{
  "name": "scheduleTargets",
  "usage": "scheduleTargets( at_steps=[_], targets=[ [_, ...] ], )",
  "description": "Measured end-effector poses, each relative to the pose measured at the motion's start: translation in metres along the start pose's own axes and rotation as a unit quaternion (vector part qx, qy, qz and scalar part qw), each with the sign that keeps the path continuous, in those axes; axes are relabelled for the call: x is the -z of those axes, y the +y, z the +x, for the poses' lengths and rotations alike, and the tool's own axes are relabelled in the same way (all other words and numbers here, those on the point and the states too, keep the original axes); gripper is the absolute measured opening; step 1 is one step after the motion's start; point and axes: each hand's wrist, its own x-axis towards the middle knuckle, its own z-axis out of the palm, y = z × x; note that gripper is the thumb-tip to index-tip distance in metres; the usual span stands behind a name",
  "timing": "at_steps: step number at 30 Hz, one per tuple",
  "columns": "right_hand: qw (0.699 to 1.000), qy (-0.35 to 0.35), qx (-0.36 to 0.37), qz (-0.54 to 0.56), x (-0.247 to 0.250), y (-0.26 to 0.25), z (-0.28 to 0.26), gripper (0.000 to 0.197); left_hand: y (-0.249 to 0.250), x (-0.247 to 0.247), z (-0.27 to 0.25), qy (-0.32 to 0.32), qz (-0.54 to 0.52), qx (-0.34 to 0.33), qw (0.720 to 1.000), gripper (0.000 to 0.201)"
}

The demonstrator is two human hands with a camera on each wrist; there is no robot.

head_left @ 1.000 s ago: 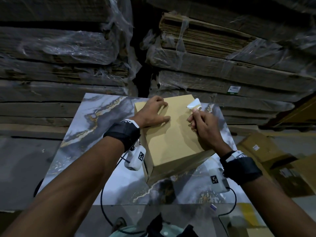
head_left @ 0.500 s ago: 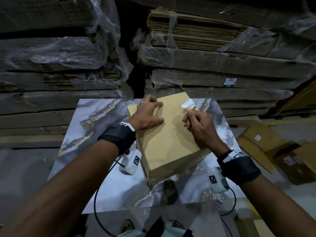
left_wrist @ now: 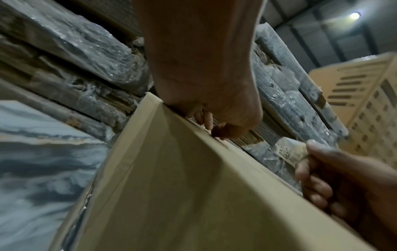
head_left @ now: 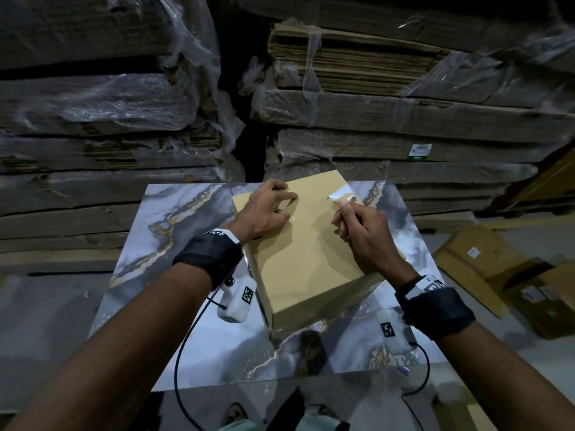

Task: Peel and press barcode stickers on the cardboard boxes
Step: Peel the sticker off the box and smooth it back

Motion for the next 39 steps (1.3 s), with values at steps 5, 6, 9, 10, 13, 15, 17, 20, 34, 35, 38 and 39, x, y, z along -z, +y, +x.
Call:
scheduleTargets(
  at_steps=[5,6,9,10,13,15,17,20,34,35,38,39],
  targets=[
    [1.0,0.008,-0.014,0.007,0.0,-0.004,-0.002,0.05,-0.006,0.006,0.003,0.022,-0.043,0.027,0.998,0.054],
    [1.0,0.009,-0.013,0.007,0.0,-0.004,-0.002,0.05,-0.006,0.005,0.004,0.022,-0.026,0.027,0.999,0.062],
    [1.0,0.008,-0.014,0.011,0.0,-0.004,-0.002,0.051,-0.007,0.0,0.007,0.034,-0.017,0.023,0.999,0.068],
    [1.0,0.007,-0.014,0.01,0.0,-0.004,-0.002,0.051,-0.007,-0.001,0.008,0.046,-0.019,0.019,0.999,0.065],
    [1.0,0.005,-0.013,0.008,0.0,-0.004,-0.002,0.051,-0.006,-0.003,0.009,0.066,-0.015,0.01,0.998,0.057],
    [1.0,0.007,-0.018,0.01,0.0,-0.004,-0.002,0.05,-0.004,-0.004,0.009,0.052,-0.013,0.008,0.999,0.052],
    [1.0,0.009,-0.019,0.011,0.0,-0.004,-0.003,0.05,-0.006,-0.003,0.01,0.037,-0.02,0.003,0.999,0.047],
    [1.0,0.015,-0.014,0.01,-0.002,-0.002,-0.004,0.05,-0.01,0.003,0.009,0.004,-0.019,0.002,1.0,0.054],
    [1.0,0.005,-0.018,-0.006,-0.005,0.0,0.001,0.052,-0.005,-0.008,0.024,0.003,0.084,0.106,0.991,0.106],
    [1.0,0.003,-0.019,-0.009,-0.005,0.0,0.002,0.053,-0.005,-0.009,0.025,0.009,0.089,0.109,0.99,0.105],
    [1.0,0.002,-0.026,-0.011,-0.007,0.0,0.004,0.053,-0.005,-0.009,0.025,0.017,0.089,0.119,0.989,0.11],
    [1.0,0.004,-0.028,-0.009,-0.007,0.0,0.004,0.053,-0.004,-0.007,0.025,0.019,0.09,0.123,0.988,0.111]
  ],
)
